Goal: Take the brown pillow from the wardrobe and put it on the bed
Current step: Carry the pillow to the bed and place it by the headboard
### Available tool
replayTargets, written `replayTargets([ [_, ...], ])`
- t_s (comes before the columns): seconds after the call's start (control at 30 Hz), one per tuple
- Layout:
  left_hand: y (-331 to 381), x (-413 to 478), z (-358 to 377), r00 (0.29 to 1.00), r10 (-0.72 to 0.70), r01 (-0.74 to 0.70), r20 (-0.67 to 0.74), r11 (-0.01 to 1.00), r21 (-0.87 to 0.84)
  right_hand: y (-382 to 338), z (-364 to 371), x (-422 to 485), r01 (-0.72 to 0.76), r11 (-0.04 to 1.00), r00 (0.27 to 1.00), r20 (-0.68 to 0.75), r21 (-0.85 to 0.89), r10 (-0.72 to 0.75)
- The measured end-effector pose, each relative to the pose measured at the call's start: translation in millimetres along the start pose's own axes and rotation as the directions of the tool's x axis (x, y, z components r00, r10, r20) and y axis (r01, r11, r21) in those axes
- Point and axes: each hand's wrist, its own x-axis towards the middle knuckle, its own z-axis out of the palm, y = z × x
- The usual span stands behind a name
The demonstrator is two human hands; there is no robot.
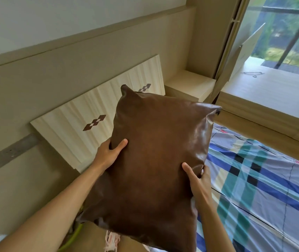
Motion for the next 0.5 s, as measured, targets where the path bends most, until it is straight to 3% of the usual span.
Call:
replayTargets([
  [0.4, -97, 317, 45, 0.951, -0.010, -0.056, 0.308, 0.977, 0.205, 116, 170, 157, -0.172, 0.984, 0.954, -0.253, -0.036, 0.158],
  [0.5, -133, 379, 69, 0.933, -0.030, -0.050, 0.359, 0.976, 0.212, 152, 195, 209, -0.199, 0.980, 0.948, -0.258, -0.022, 0.187],
])
